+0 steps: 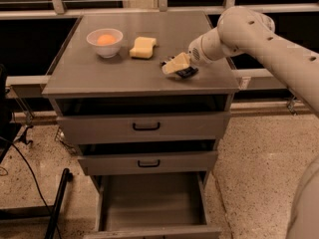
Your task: Place rxbar blueberry into bottom drawer
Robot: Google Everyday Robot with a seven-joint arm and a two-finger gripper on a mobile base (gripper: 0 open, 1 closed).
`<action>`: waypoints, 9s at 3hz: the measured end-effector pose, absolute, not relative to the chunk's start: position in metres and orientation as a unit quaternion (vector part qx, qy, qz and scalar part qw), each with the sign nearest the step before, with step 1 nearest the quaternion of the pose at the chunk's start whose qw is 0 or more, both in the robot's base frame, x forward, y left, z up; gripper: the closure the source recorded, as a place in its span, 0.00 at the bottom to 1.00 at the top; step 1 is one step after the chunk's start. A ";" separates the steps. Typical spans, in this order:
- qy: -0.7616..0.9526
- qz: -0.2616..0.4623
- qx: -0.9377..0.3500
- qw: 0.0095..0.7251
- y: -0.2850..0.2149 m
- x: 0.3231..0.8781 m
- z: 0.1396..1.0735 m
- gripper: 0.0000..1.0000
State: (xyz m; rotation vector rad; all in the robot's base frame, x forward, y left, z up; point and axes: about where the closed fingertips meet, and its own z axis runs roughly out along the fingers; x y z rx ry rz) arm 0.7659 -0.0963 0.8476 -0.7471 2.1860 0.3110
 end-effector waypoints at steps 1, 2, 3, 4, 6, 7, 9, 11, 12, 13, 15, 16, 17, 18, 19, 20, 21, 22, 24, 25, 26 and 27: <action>0.865 0.117 -0.297 0.388 -0.098 0.768 0.839 0.17; 0.867 0.112 -0.299 0.383 -0.099 0.770 0.833 0.19; 0.870 0.107 -0.300 0.377 -0.101 0.772 0.828 0.23; 0.870 0.107 -0.300 0.377 -0.101 0.772 0.831 0.46; 0.873 0.107 -0.295 0.373 -0.102 0.774 0.840 0.92; 0.883 0.120 -0.277 0.361 -0.103 0.778 0.840 1.00; 0.889 0.171 -0.231 0.358 -0.112 0.788 0.883 1.00; 0.793 0.344 -0.290 0.411 -0.132 0.753 0.936 1.00; 0.756 0.381 -0.325 0.423 -0.130 0.734 0.970 1.00; 0.756 0.381 -0.324 0.422 -0.130 0.734 0.969 1.00; 0.711 0.361 -0.430 0.423 -0.125 0.680 0.980 1.00; 0.694 0.351 -0.460 0.427 -0.129 0.646 0.980 1.00; 0.673 0.334 -0.491 0.441 -0.131 0.604 0.959 1.00; 0.648 0.316 -0.530 0.447 -0.124 0.579 0.923 1.00; 0.641 0.316 -0.540 0.445 -0.120 0.576 0.917 1.00; 0.637 0.312 -0.552 0.439 -0.116 0.573 0.907 1.00; 0.626 0.309 -0.571 0.431 -0.112 0.564 0.885 1.00; 0.612 0.304 -0.599 0.417 -0.101 0.545 0.836 1.00; 0.599 0.286 -0.644 0.381 -0.078 0.516 0.748 1.00; 0.598 0.286 -0.644 0.381 -0.078 0.516 0.748 1.00; 0.595 0.296 -0.650 0.369 -0.071 0.512 0.706 1.00; 0.593 0.293 -0.661 0.356 -0.065 0.510 0.670 1.00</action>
Offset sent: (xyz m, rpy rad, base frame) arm 0.0055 -0.0097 -0.0195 -0.0508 0.0221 -0.0074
